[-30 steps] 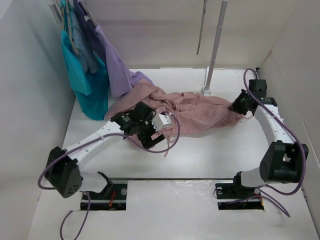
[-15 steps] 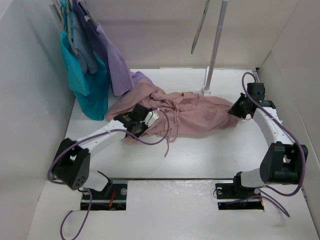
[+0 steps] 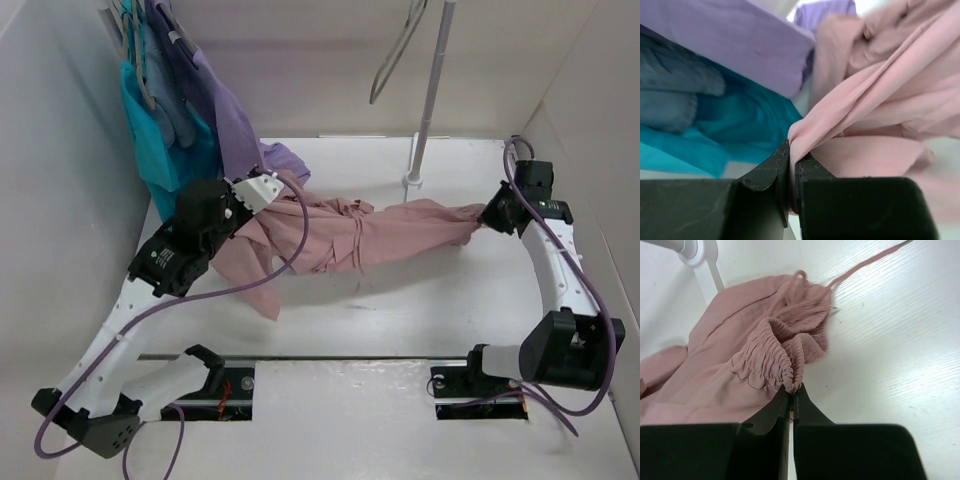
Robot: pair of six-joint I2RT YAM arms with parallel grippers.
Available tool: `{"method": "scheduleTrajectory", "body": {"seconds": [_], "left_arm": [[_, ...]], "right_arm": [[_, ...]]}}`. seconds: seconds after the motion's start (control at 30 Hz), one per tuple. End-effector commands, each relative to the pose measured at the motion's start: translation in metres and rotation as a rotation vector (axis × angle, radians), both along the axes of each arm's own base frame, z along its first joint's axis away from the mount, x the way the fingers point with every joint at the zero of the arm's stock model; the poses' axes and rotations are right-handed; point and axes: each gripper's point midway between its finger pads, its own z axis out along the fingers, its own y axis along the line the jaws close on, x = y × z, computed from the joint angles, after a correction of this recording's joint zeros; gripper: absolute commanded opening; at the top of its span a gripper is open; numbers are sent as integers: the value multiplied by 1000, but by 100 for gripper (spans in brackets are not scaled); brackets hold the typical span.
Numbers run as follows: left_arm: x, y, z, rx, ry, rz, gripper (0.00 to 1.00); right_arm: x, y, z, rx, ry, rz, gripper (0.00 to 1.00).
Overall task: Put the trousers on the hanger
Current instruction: Flatten out the trousers at the center of the board.
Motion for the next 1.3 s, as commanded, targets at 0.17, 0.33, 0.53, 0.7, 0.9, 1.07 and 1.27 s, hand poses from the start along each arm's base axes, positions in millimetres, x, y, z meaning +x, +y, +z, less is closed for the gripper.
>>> {"method": "scheduleTrajectory", "body": {"seconds": [0.17, 0.33, 0.53, 0.7, 0.9, 1.07, 1.27], "left_arm": [[76, -16, -63, 75, 99, -57, 3], [152, -3, -108, 60, 185, 71, 34], [179, 15, -97, -38, 293, 168, 61], [90, -44, -95, 47, 286, -151, 72], [-48, -106, -186, 116, 598, -476, 77], [-66, -107, -243, 212, 731, -461, 82], [-56, -99, -280, 263, 742, -374, 65]], "right_arm": [[13, -66, 18, -137, -1, -110, 0], [42, -68, 15, -113, -9, -88, 0], [47, -64, 9, -87, -5, -66, 0], [38, -53, -5, -68, 19, -31, 0], [34, -46, -12, -36, 14, -16, 0], [30, -42, -20, -18, 32, -17, 0], [28, -40, -24, 2, 28, -27, 0]]}}
